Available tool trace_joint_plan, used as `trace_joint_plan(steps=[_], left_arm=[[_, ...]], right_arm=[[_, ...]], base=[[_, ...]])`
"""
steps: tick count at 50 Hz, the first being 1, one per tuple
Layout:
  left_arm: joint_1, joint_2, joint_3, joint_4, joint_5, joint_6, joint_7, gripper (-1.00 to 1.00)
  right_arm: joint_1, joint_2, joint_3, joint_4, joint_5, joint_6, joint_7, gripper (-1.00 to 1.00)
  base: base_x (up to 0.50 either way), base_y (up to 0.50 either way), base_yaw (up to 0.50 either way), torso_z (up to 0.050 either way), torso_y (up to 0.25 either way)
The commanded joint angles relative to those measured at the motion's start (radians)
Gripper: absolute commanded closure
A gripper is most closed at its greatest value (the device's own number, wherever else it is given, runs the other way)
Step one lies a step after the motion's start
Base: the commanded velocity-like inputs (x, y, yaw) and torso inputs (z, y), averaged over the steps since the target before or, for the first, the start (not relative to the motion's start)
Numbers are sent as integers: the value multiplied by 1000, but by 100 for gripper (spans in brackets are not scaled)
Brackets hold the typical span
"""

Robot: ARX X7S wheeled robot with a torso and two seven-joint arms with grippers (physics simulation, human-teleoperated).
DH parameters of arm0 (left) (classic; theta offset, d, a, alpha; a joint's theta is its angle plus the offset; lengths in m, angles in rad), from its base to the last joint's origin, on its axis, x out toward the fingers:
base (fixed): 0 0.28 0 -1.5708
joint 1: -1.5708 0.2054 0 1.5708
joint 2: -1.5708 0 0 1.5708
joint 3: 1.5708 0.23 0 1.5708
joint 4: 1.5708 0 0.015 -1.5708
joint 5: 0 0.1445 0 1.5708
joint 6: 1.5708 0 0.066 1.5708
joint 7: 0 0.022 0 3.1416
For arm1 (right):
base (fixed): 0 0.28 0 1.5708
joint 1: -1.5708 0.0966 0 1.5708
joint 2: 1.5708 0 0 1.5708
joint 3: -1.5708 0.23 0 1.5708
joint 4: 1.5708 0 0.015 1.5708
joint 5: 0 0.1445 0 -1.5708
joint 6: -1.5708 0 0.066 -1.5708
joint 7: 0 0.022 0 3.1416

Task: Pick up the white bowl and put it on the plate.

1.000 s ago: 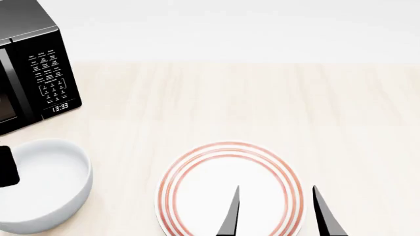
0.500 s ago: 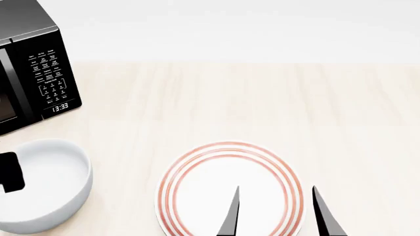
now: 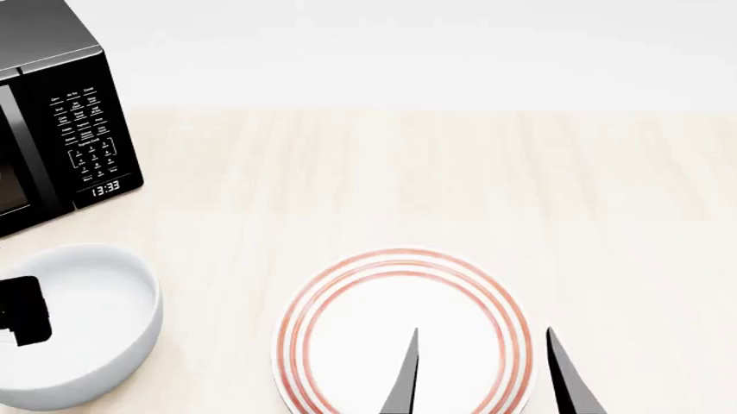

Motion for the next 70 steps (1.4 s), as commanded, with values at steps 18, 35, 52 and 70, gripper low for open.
trace_joint_plan(steps=[18,35,52,70], left_arm=[[-4,36,15,-64,30,29,36,-100],[-25,55,23,-119,51,41,53,-100],[-27,77,30,-167,67,60,72,-100],[-28,92,33,-214,80,80,93,-100]], right_arm=[[-1,9,-7,2,5,-4,9,-100],[3,11,-11,9,10,-7,13,-100],[3,17,-12,10,14,-10,18,-100],[3,22,-18,14,14,-15,22,-100]], base=[[0,0,0,0,0],[0,0,0,0,0],[0,0,0,0,0],[0,0,0,0,0]])
